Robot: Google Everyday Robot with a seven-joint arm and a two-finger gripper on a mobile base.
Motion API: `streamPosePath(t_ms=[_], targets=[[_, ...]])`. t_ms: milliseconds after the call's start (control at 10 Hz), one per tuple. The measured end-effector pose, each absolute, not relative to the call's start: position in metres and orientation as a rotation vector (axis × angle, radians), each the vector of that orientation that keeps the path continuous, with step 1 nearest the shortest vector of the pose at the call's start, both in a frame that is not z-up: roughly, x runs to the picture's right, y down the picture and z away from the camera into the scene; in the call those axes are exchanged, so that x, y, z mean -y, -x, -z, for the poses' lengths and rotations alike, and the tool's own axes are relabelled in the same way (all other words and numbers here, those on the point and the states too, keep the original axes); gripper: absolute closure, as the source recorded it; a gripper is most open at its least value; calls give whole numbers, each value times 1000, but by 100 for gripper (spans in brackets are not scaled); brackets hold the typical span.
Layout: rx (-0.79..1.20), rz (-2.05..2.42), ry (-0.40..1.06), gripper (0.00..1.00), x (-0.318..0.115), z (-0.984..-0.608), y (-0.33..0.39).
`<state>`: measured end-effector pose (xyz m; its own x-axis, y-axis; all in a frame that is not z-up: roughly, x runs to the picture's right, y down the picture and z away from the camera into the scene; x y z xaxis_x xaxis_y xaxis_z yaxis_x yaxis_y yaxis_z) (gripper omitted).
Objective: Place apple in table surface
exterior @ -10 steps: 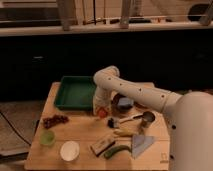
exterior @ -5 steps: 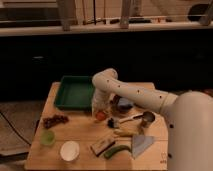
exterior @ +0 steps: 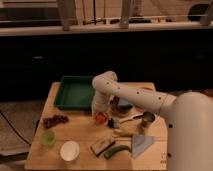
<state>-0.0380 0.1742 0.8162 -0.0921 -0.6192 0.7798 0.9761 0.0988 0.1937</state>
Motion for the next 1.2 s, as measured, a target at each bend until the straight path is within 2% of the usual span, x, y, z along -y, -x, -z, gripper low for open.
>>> streamPosePath(t_ms=[300,400,600,700,900,1000,1100,1200], targets=[[904,1436,537,98,-184,-812,38],[915,1432,540,86,-188,-811,38],[928,1429,545,70,-192,-809,36],[938,1428,548,57,-194,-806,35],[947,1429,550,40,-197,-804,35],[951,1427,552,28,-198,-803,34],[954,1428,552,21,-198,-803,33],[956,1429,554,20,-198,-803,33]])
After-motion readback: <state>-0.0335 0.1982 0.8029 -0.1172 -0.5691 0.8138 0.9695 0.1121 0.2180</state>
